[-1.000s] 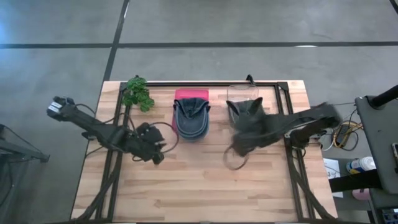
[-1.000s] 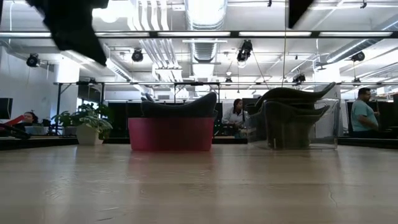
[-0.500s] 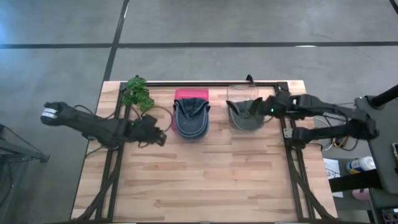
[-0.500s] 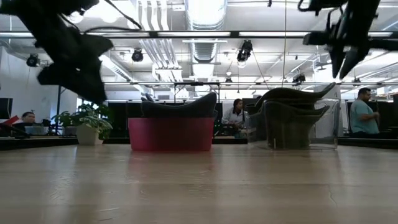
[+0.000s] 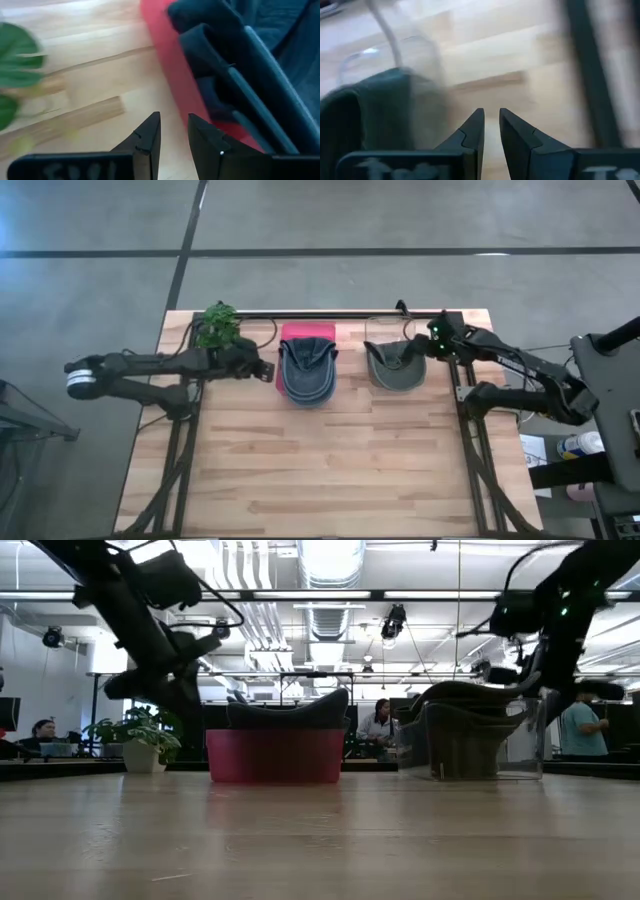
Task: Pick & Place hat
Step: Adjust the bins, then return to Home Position
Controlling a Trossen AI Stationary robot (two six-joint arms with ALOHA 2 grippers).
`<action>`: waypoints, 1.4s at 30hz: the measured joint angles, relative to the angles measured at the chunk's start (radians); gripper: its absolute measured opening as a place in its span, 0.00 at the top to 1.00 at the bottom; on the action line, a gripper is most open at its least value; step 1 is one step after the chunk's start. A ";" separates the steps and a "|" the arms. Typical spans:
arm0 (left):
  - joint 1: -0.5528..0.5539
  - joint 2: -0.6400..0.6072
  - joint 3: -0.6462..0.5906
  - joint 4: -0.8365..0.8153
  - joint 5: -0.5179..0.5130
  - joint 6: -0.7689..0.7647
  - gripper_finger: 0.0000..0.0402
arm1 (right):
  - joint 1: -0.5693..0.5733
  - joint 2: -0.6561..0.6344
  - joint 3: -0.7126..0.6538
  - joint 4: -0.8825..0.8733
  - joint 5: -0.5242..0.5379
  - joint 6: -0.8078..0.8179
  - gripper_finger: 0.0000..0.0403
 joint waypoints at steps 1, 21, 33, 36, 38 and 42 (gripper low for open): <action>0.011 0.017 -0.003 0.030 0.017 0.013 0.78 | -0.016 0.020 -0.012 0.046 -0.046 -0.029 0.86; 0.054 0.445 0.109 0.375 0.113 0.052 0.78 | 0.046 0.323 0.113 0.278 -0.241 -0.268 0.86; 0.058 0.378 0.176 0.187 0.081 0.087 0.78 | 0.005 0.436 0.220 0.233 -0.240 -0.491 0.86; 0.037 0.314 0.175 0.138 0.078 0.077 0.78 | 0.005 0.397 0.245 0.162 -0.240 -0.551 0.86; -0.003 0.267 0.175 0.143 0.081 0.076 0.78 | 0.006 0.361 0.266 0.109 -0.232 -0.582 0.86; -0.111 0.205 0.176 0.154 0.075 0.062 0.78 | 0.026 0.275 0.294 0.004 -0.191 -0.588 0.86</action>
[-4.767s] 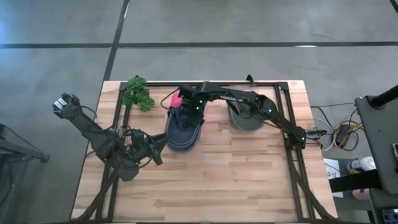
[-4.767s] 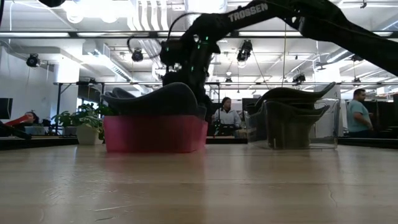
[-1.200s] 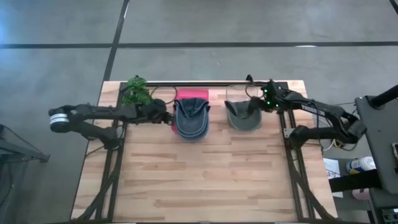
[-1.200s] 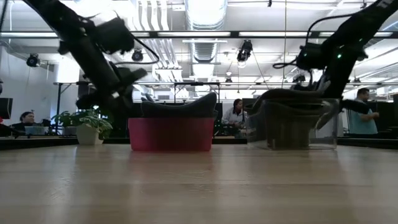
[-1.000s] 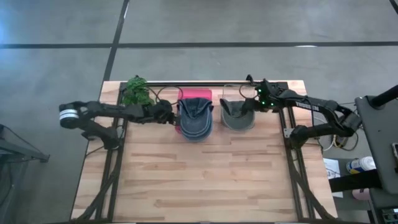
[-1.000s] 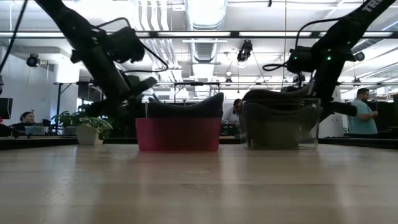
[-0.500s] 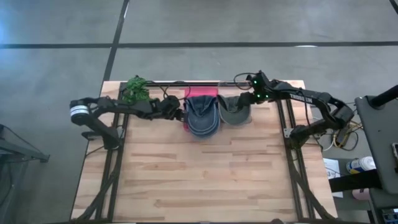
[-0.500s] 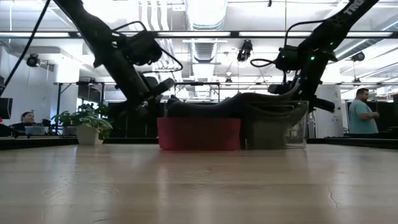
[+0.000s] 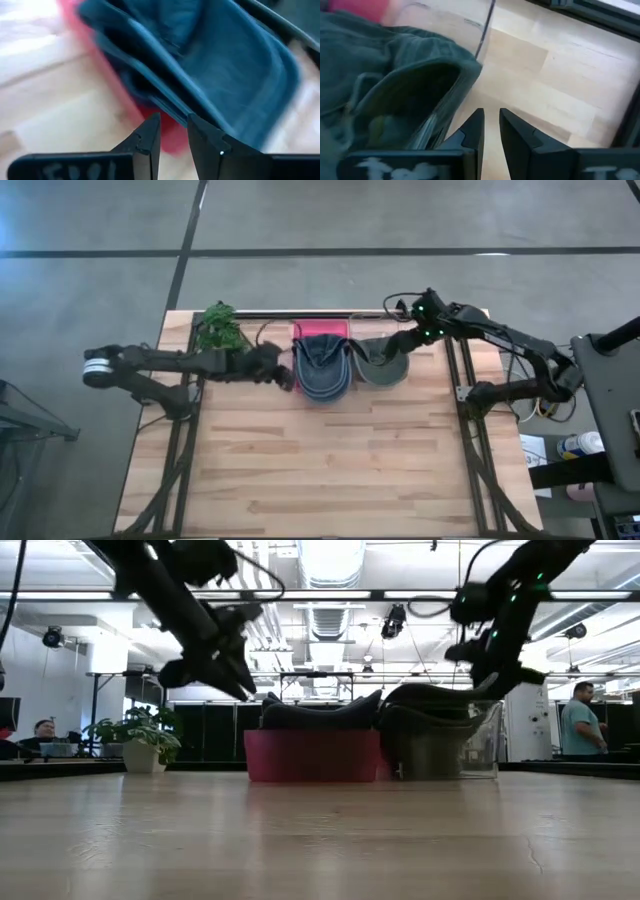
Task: Pick & Place hat
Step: Return to Home Position
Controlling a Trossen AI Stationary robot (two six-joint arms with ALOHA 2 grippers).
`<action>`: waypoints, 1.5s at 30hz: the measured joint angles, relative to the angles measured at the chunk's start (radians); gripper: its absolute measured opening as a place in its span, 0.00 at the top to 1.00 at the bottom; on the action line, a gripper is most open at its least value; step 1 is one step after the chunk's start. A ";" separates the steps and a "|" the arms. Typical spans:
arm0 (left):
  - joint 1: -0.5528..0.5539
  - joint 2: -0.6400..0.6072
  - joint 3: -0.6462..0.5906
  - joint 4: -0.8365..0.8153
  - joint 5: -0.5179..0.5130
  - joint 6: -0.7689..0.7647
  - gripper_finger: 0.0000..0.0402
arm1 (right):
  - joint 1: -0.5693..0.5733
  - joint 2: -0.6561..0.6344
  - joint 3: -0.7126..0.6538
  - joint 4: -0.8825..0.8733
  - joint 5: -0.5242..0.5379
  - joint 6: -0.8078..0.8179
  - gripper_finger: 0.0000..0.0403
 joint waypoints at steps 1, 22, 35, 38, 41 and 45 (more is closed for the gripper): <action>-0.030 -0.006 0.000 0.000 -0.002 -0.005 0.78 | 0.006 -0.022 0.006 -0.020 0.000 0.001 0.86; -0.375 -0.221 0.023 0.045 0.007 0.157 0.78 | 0.413 -0.645 -0.005 -0.021 -0.099 0.304 0.86; -0.367 -0.372 -0.004 0.032 -0.036 0.135 0.78 | 0.508 -1.067 -0.279 0.245 -0.219 0.250 0.86; -0.367 -0.397 -0.030 0.046 -0.024 0.145 0.78 | 0.508 -1.157 -0.360 0.287 -0.232 0.232 0.86; -0.367 -0.413 -0.075 0.124 -0.022 0.173 0.78 | 0.508 -1.231 -0.435 0.320 -0.237 0.232 0.86; -0.367 -0.427 -0.140 0.244 -0.018 0.199 0.78 | 0.508 -1.249 -0.507 0.419 -0.291 0.213 0.86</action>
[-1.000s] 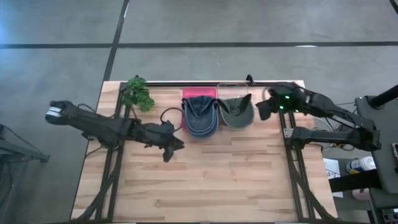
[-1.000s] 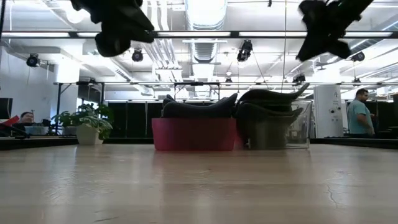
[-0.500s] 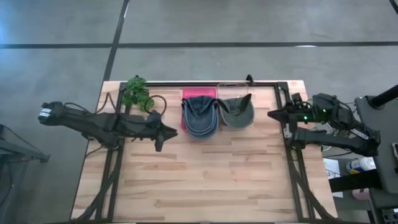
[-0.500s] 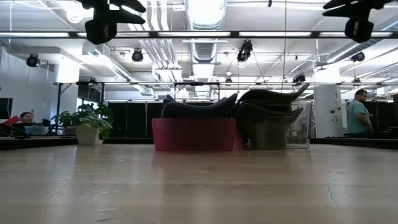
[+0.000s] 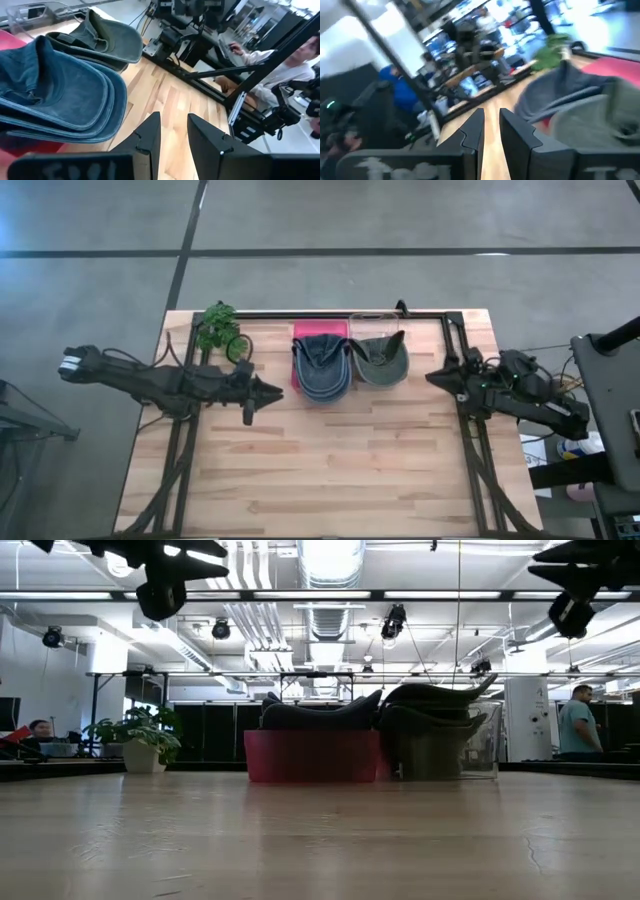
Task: Pick & Place hat
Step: Return to Home Position
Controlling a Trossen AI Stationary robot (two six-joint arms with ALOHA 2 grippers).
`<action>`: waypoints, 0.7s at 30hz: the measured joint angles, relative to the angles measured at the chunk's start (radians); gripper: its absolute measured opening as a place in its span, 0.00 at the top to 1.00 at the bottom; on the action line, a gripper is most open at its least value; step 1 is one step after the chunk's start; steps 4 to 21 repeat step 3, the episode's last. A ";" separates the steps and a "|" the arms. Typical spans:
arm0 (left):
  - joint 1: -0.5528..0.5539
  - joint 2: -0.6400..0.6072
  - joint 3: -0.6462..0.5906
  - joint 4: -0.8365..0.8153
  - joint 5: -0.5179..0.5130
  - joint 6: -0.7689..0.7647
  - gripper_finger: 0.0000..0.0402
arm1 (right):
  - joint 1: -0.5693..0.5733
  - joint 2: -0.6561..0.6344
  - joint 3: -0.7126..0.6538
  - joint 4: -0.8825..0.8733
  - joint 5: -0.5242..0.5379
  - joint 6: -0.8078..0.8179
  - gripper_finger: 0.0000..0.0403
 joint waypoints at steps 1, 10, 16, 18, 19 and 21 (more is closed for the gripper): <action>0.000 -0.001 -0.017 0.028 0.000 0.000 0.78 | 0.000 0.012 -0.018 0.027 -0.027 -0.011 0.86; 0.001 -0.001 -0.041 0.078 -0.005 0.004 0.78 | 0.000 0.035 -0.054 0.129 -0.078 -0.027 0.86; 0.001 -0.001 -0.041 0.078 -0.005 0.004 0.78 | 0.000 0.035 -0.054 0.129 -0.078 -0.027 0.86; 0.001 -0.001 -0.041 0.078 -0.005 0.004 0.78 | 0.000 0.035 -0.054 0.129 -0.078 -0.027 0.86; 0.001 -0.001 -0.041 0.078 -0.005 0.004 0.78 | 0.000 0.035 -0.054 0.129 -0.078 -0.027 0.86; 0.001 -0.001 -0.041 0.078 -0.005 0.004 0.78 | 0.000 0.035 -0.054 0.129 -0.078 -0.027 0.86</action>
